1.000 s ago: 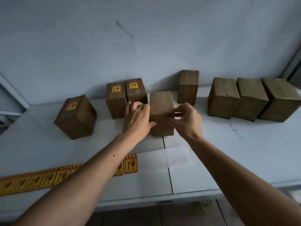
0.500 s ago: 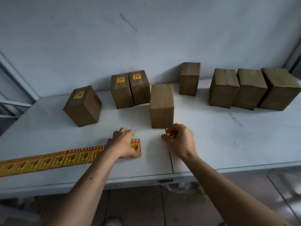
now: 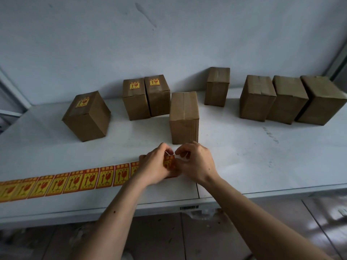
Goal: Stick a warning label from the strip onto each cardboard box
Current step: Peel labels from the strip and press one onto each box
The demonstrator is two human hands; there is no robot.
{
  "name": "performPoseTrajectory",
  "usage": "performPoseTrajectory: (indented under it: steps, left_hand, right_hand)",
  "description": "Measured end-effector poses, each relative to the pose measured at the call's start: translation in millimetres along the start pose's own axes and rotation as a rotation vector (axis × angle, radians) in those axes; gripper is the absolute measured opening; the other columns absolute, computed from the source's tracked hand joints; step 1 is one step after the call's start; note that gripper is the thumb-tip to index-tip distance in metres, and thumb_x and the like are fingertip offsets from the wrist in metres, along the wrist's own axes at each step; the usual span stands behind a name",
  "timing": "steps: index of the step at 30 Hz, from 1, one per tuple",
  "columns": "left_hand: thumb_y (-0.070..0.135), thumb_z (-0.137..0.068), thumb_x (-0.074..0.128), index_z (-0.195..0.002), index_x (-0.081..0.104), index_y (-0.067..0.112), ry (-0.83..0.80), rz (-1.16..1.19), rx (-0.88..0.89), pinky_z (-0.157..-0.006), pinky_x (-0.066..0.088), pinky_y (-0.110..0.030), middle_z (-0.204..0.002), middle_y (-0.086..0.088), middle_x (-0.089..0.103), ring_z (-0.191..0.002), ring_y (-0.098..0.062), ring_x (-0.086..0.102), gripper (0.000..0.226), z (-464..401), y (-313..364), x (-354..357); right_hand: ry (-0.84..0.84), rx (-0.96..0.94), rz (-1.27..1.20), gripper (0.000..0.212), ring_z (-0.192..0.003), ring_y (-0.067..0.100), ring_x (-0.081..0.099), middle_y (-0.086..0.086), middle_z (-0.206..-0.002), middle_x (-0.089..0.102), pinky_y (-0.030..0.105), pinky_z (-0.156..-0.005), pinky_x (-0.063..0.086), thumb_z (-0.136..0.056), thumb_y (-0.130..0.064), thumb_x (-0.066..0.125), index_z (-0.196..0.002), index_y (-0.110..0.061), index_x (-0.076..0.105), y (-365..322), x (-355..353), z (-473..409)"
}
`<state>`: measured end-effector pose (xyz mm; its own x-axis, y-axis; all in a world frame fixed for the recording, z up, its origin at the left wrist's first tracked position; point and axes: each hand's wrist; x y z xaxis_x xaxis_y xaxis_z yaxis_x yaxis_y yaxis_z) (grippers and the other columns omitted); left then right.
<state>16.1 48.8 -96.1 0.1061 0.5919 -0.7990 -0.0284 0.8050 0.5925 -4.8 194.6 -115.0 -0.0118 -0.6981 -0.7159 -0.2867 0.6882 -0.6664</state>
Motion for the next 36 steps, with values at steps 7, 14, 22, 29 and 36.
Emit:
performPoseTrajectory:
  steps: [7, 14, 22, 29, 36]
  left_hand:
    - [0.036, -0.07, 0.083, -0.118, 0.042, 0.026, -0.003, 0.124, 0.054, -0.091, 0.049, -0.04, -0.111, 0.003, 0.06, -0.102, -0.017, 0.057, 0.064, -10.3, 8.3, 15.6]
    - [0.022, -0.073, 0.082, -0.115, 0.044, 0.028, -0.002, 0.163, 0.043, -0.085, 0.055, -0.044, -0.107, 0.004, 0.056, -0.103, -0.018, 0.059, 0.056, -18.6, -4.4, 10.3]
    - [0.016, -0.072, 0.082, -0.111, 0.052, 0.023, 0.086, 0.111, 0.092, -0.088, 0.052, -0.041, -0.107, 0.005, 0.055, -0.105, -0.018, 0.056, 0.049, -15.4, -4.2, 5.9]
    - [0.025, -0.081, 0.075, -0.101, 0.061, 0.017, 0.427, 0.31, 0.077, -0.066, 0.04, -0.013, -0.101, 0.001, 0.062, -0.089, -0.008, 0.057, 0.027, -38.2, 14.9, -39.9]
    - [0.028, -0.09, 0.063, -0.132, 0.051, 0.019, 0.302, 0.231, 0.146, -0.096, 0.037, -0.027, -0.139, -0.003, 0.046, -0.132, -0.02, 0.039, 0.045, -87.0, 35.0, -59.5]
  right_hand:
    - [0.011, 0.016, 0.017, 0.011, -0.086, 0.019, 0.063, -0.001, -0.093, 0.068, 0.039, -0.08, 0.052, -0.077, -0.024, 0.067, -0.085, -0.025, 0.075, 10.3, -9.1, -4.2]
    - [-0.028, 0.059, -0.008, 0.009, -0.078, 0.012, 0.062, -0.001, -0.09, 0.071, 0.026, -0.066, 0.05, -0.086, -0.026, 0.067, -0.089, -0.019, 0.07, 28.3, -24.6, -12.0]
    - [-0.021, 0.128, -0.457, 0.007, -0.07, 0.013, 0.066, 0.005, -0.076, 0.072, 0.029, -0.069, 0.054, -0.083, -0.01, 0.072, -0.079, -0.013, 0.066, 27.1, -70.9, -20.9]
    - [0.159, 0.109, -0.501, 0.023, -0.076, 0.022, 0.072, 0.006, -0.078, 0.073, 0.037, -0.073, 0.057, -0.07, -0.01, 0.083, -0.085, -0.003, 0.067, -5.9, -108.9, -95.0]
    - [0.009, 0.064, -0.228, 0.014, -0.078, 0.01, 0.068, -0.003, -0.082, 0.069, 0.018, -0.061, 0.052, -0.077, -0.02, 0.079, -0.084, -0.016, 0.067, -9.9, -92.5, -160.0]
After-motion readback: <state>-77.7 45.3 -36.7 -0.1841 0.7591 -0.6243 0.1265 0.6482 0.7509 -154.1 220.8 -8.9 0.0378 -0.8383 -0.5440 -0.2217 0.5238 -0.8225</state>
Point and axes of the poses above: each hand's wrist, its own z-axis away from the middle knuckle, its own x-axis out of the palm, y = z × x
